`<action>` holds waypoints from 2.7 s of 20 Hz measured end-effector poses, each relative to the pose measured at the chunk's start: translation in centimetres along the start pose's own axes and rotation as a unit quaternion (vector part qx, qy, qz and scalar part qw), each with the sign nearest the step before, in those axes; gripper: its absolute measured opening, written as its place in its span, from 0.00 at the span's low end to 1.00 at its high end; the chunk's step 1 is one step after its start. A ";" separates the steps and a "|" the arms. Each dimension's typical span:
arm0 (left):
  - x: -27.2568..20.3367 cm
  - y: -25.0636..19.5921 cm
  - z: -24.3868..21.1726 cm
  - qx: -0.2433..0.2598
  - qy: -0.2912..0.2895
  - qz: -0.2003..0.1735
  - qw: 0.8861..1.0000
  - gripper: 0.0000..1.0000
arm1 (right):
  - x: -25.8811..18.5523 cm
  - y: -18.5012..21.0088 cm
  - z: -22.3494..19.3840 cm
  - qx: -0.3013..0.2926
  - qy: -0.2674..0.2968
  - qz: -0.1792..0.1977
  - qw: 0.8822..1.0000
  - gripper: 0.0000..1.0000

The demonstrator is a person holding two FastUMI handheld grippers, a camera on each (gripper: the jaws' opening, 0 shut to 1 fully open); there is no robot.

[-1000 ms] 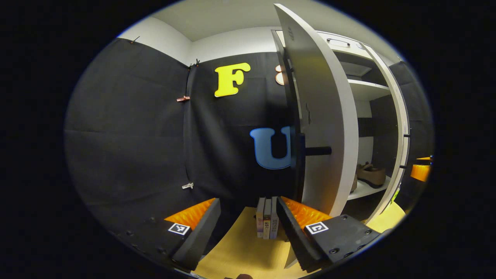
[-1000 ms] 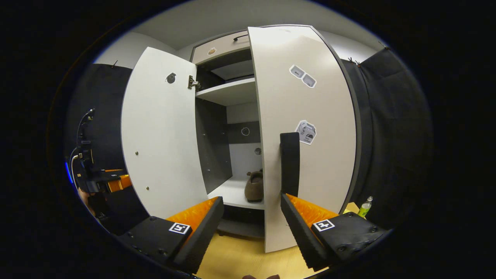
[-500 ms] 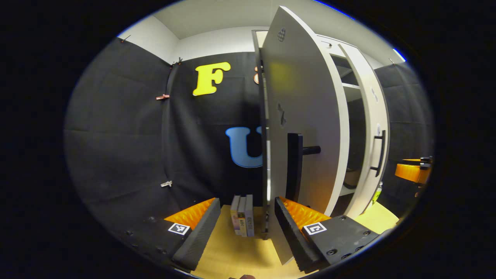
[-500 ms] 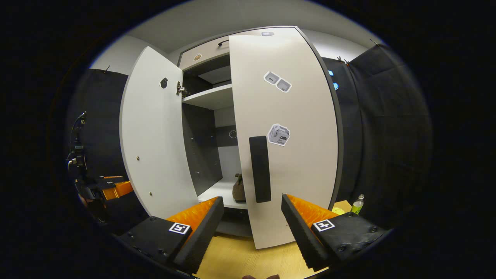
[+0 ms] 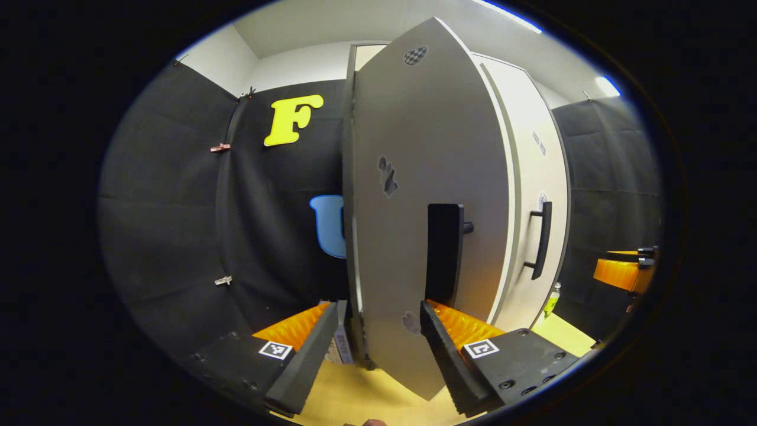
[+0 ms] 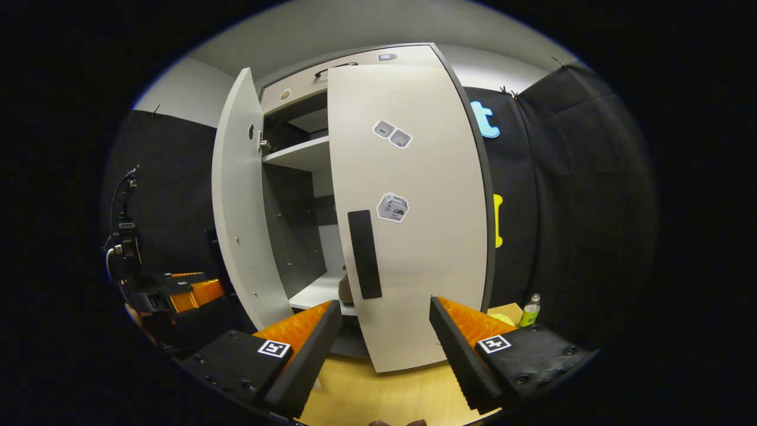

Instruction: Grab one shoe with the right hand and put it into the shoe cabinet, grab the other shoe with the left hand and put it into the shoe cabinet; then close the right door with the right hand and the left door with the left hand.

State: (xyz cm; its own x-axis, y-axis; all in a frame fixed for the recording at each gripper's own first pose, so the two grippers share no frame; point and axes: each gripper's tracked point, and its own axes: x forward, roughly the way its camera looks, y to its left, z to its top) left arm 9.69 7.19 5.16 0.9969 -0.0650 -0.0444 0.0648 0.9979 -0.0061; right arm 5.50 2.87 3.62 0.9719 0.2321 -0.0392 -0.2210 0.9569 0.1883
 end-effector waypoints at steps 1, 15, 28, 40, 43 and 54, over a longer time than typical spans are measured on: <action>0.5 -0.8 0.0 -0.003 0.000 -0.006 1.000 0.89 | -0.2 -0.4 0.1 0.004 -0.001 -0.002 1.000 0.99; 6.0 -7.5 0.2 -0.010 0.001 -0.035 0.999 0.91 | 0.0 -2.8 0.8 0.001 -0.002 -0.031 1.000 0.98; 9.5 -9.4 0.9 -0.003 0.000 -0.033 0.999 0.91 | -0.2 -3.0 0.9 0.002 -0.001 -0.029 1.000 0.98; 6.5 -9.4 0.5 -0.002 0.008 -0.035 0.999 0.94 | -2.4 -3.0 1.2 0.001 -0.001 -0.027 1.000 0.98; 4.7 -9.5 0.3 -0.004 0.006 -0.038 0.999 0.94 | -3.6 -2.6 1.4 -0.002 -0.001 -0.024 1.000 0.98; -2.1 -9.2 1.3 0.003 -0.013 -0.047 0.999 0.94 | -6.0 -1.4 2.3 -0.028 -0.010 -0.022 0.999 0.98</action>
State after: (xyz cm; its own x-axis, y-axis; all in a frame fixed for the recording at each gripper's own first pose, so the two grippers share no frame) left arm 7.01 -1.82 6.57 0.9873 -0.1580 -0.0180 0.1580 0.9874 -0.0024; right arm 0.16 -0.22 5.85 0.9820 0.1872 -0.0256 -0.1823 0.9745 0.1306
